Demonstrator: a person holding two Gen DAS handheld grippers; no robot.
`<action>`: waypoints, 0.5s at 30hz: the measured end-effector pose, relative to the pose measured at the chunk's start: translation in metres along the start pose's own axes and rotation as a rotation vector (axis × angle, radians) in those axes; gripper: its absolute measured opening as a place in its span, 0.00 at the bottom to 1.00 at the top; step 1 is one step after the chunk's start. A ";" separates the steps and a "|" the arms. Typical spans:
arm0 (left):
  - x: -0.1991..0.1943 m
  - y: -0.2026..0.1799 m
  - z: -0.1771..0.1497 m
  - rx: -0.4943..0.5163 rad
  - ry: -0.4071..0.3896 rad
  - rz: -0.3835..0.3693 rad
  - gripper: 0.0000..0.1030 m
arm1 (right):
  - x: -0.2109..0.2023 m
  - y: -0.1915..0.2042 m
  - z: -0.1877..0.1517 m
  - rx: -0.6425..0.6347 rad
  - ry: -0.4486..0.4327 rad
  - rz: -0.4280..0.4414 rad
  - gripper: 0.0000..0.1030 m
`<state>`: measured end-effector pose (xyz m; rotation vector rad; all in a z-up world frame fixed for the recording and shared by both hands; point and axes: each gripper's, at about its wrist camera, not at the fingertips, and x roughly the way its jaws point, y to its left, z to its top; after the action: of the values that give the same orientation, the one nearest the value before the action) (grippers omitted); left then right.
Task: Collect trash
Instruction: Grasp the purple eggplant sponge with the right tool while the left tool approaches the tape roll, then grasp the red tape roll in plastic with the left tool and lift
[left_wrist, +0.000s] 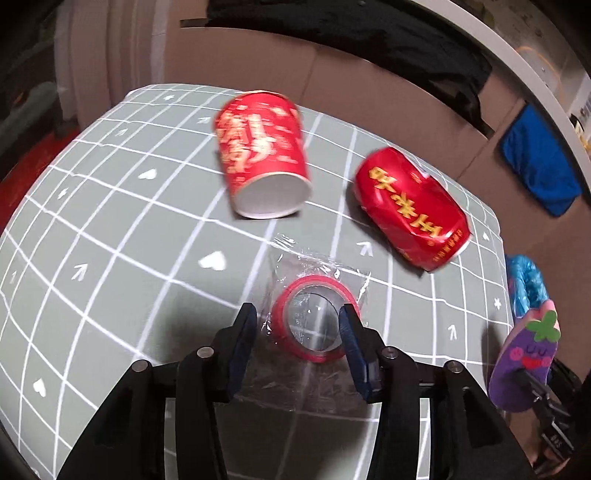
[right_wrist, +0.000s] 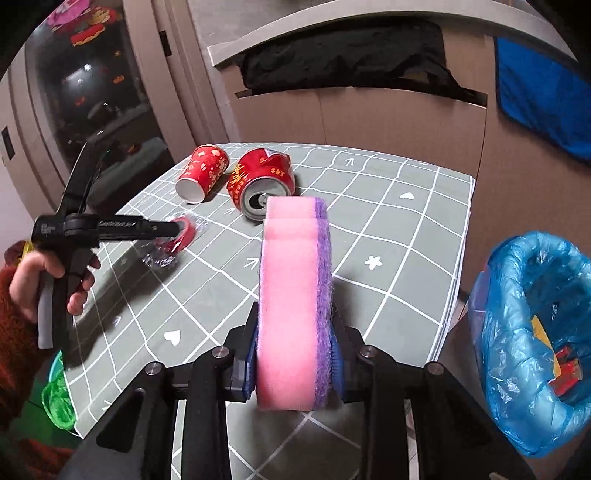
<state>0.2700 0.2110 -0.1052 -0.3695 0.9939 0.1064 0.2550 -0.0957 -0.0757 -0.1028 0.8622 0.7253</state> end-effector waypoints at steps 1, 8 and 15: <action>0.001 -0.002 0.000 -0.004 0.000 -0.007 0.47 | 0.002 -0.001 -0.001 0.001 0.002 0.005 0.27; -0.015 -0.010 0.001 -0.029 -0.052 -0.053 0.13 | 0.003 -0.008 -0.010 0.040 0.002 0.034 0.27; -0.052 -0.044 -0.009 0.111 -0.156 -0.031 0.12 | -0.007 -0.018 -0.007 0.068 -0.024 0.020 0.27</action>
<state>0.2450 0.1713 -0.0549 -0.2703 0.8359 0.0506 0.2587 -0.1157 -0.0794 -0.0254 0.8652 0.7141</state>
